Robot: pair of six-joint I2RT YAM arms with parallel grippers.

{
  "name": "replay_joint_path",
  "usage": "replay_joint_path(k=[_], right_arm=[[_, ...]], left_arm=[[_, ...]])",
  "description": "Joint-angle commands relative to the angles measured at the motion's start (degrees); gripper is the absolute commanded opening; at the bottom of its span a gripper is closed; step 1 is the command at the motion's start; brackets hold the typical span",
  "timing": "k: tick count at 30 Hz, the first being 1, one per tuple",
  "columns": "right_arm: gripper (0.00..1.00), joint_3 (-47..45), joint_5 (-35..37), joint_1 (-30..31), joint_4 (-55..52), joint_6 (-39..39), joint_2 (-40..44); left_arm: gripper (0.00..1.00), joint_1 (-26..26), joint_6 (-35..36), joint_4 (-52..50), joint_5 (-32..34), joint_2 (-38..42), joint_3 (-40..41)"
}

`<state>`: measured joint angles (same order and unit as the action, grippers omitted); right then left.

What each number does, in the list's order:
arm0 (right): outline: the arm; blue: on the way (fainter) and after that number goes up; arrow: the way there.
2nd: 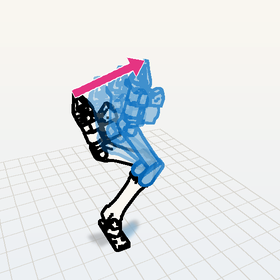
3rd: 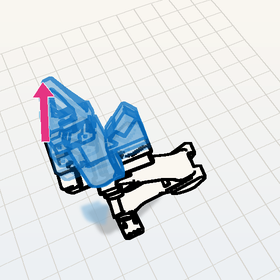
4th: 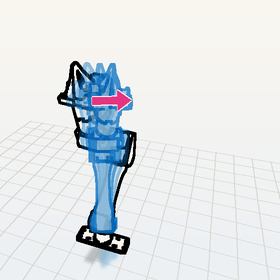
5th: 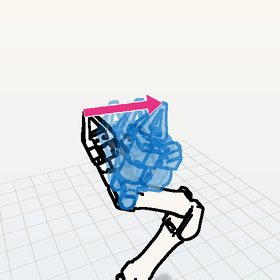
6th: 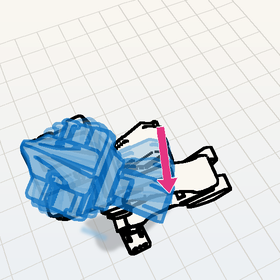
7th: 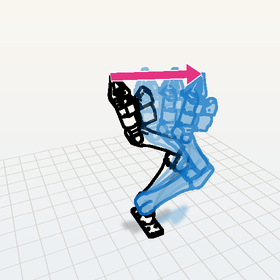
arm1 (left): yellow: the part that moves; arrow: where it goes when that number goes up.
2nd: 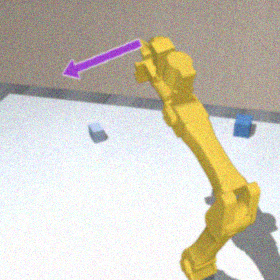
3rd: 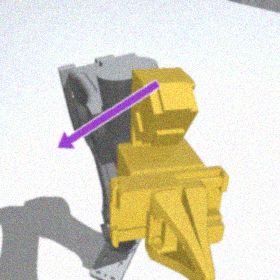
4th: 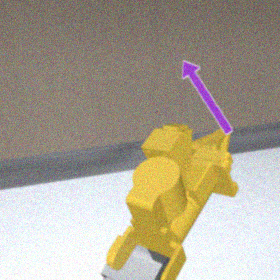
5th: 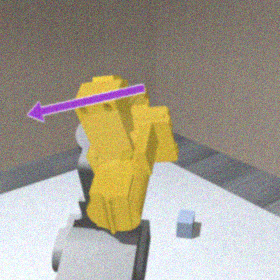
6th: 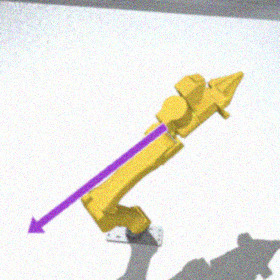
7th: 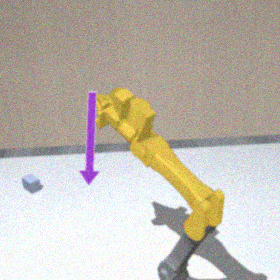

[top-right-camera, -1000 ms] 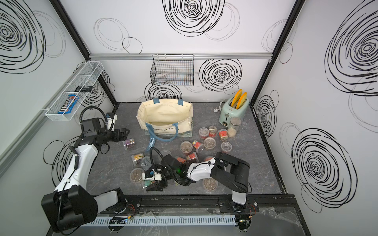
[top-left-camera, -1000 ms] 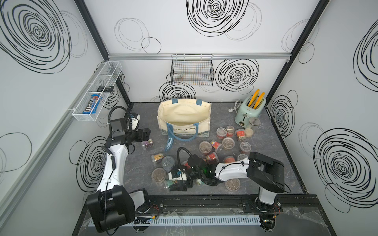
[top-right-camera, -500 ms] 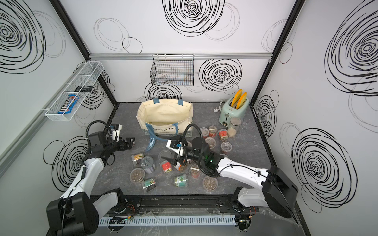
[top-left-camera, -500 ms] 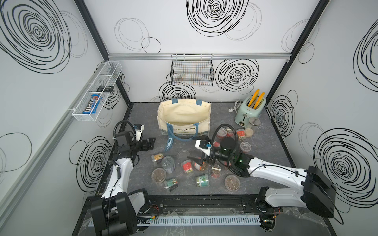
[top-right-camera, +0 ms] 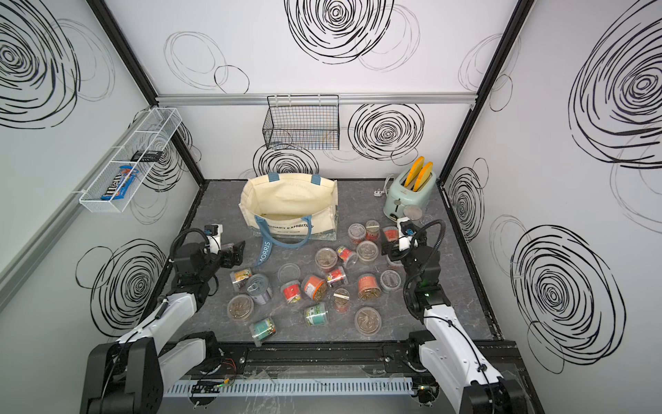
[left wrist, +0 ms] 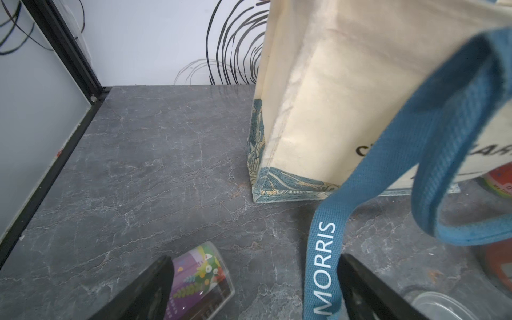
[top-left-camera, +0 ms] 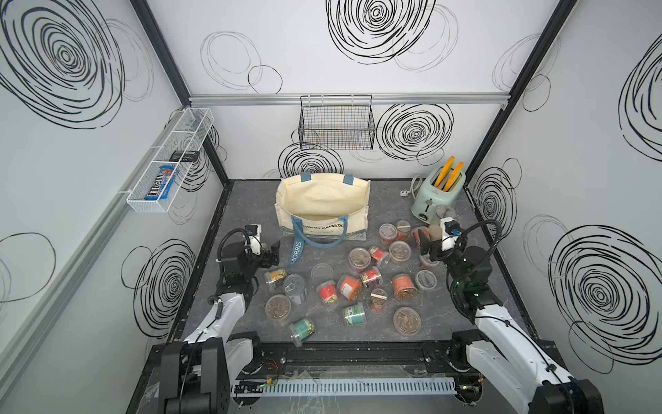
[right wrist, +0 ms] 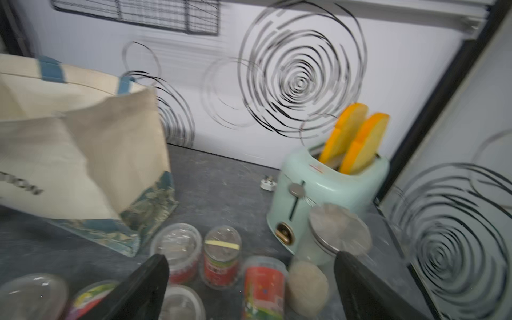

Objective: Take out the seed jars from the canvas bag
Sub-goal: Reset both arms

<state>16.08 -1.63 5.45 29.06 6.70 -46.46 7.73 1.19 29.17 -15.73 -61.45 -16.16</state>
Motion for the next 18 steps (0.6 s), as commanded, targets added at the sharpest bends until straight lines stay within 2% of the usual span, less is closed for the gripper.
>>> replay_joint_path(k=[1,4,13,15,16,18], right_arm=[[0.97,-4.4,3.7,-6.1,5.1,-4.1,-0.2],[0.97,-7.1,3.6,-9.1,9.1,-6.7,-2.7],[0.97,-9.5,1.1,-8.1,29.0,-7.5,-19.2],[0.97,-7.6,0.6,-8.1,28.8,-7.8,-21.8],[0.97,-6.0,-0.1,-7.9,26.9,-7.8,-23.0],[0.97,-4.0,-0.2,-7.0,25.6,-7.1,-25.0]], left_arm=[[0.96,-2.9,-1.1,24.5,6.0,-1.5,4.8],[0.96,-4.6,-1.3,38.3,5.6,-5.1,8.9],[0.96,-4.0,-6.4,63.7,8.4,-22.8,12.9],[0.96,-3.7,-7.0,70.4,8.7,-27.3,14.2],[0.96,-3.6,-7.4,73.0,8.3,-28.4,14.5],[0.96,-3.4,-7.2,69.0,8.3,-26.7,13.8]])
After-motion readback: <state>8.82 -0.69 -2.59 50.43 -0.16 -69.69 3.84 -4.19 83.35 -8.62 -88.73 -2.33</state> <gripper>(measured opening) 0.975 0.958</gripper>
